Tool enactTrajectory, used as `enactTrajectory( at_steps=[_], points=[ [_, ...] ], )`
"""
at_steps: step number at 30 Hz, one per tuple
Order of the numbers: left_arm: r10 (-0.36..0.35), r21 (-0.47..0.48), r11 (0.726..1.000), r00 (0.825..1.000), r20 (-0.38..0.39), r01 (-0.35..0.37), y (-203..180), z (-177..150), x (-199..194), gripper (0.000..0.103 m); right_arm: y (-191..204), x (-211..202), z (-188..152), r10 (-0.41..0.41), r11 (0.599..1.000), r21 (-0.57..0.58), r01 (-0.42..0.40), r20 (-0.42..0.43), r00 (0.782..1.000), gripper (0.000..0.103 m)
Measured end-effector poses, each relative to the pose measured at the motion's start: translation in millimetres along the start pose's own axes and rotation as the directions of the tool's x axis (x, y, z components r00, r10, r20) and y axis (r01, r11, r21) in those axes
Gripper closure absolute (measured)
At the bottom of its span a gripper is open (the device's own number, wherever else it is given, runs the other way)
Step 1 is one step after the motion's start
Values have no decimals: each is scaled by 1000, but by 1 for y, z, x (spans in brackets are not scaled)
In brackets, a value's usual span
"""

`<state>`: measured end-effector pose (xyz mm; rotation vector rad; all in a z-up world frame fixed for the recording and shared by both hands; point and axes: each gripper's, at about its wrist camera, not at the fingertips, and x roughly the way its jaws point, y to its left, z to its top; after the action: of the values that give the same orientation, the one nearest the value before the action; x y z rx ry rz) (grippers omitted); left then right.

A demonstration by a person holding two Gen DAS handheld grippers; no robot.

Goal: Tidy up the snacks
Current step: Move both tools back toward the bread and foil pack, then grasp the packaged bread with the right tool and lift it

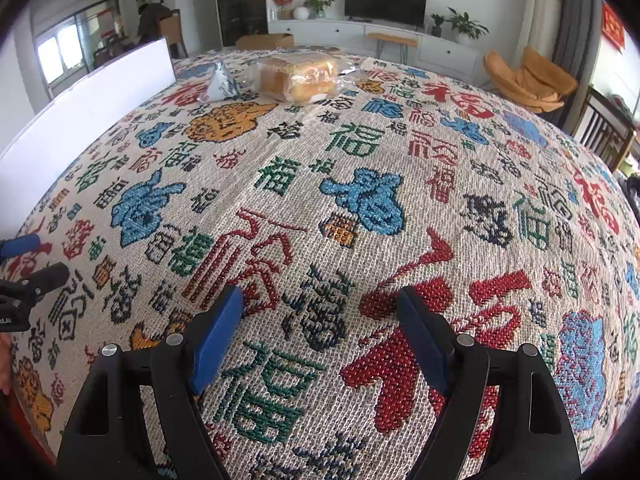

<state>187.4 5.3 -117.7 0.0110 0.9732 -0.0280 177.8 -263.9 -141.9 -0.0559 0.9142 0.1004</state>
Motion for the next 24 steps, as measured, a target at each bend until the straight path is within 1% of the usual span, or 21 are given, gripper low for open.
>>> enactTrajectory(
  at_steps=[5, 7, 8, 9, 11, 13, 15, 16, 18, 20, 21, 22, 23, 24],
  points=[
    [1, -2, 1000, 1000, 6, -1, 0, 0, 0, 0, 0, 0, 1, 5, 1000, 0, -5, 1, 1000, 21],
    [1, -2, 1000, 1000, 8, -1, 0, 0, 0, 0, -3, 1, 9, 45, 999, -26, -45, 13, 999, 22],
    [0, -3, 1000, 1000, 9, 0, 0, 0, 0, 0, -3, 1, 20, 53, 997, -60, -51, 29, 998, 22],
    [0, -3, 1000, 1000, 10, 0, 0, 0, 1, 0, -3, 2, 35, 46, 994, -100, -40, 51, 998, 22],
    [0, -4, 1000, 1000, 11, 0, 0, 0, 1, 0, -2, 2, 76, 44, 982, -186, -23, 109, 993, 22],
    [0, -4, 1000, 1000, 12, 0, 0, 0, 1, 0, 1, 11, 118, 54, 962, -271, -17, 129, 990, 22],
    [-1, -4, 1000, 1000, 12, 1, 1, 1, 1, 0, 5, 31, 160, 63, 933, -359, -26, 89, 994, 22],
    [0, -4, 1000, 1000, 12, 0, 0, 0, 1, 0, 7, 41, 175, 61, 918, -396, -31, 63, 996, 22],
    [-1, -4, 1000, 1000, 12, 1, 0, 1, 1, 0, 16, 64, 200, 57, 874, -482, -56, -12, 998, 22],
    [0, -4, 1000, 1000, 12, 0, 0, 0, 1, 0, 28, 91, 213, 16, 822, -564, -73, -106, 994, 22],
    [0, -4, 1000, 1000, 12, 1, 0, 1, 1, 0, 32, 103, 216, -8, 800, -595, -77, -139, 990, 22],
    [0, -4, 1000, 1000, 12, 1, 0, 0, 1, 0, 35, 115, 219, -30, 786, -614, -77, -163, 986, 22],
    [0, -4, 1000, 1000, 12, 0, 0, 0, 1, 0, 35, 126, 222, -48, 784, -616, -77, -183, 982, 22],
    [0, -4, 1000, 1000, 12, 0, 0, 0, 1, 0, 34, 136, 227, -65, 790, -609, -64, -188, 980, 22]
  ],
)
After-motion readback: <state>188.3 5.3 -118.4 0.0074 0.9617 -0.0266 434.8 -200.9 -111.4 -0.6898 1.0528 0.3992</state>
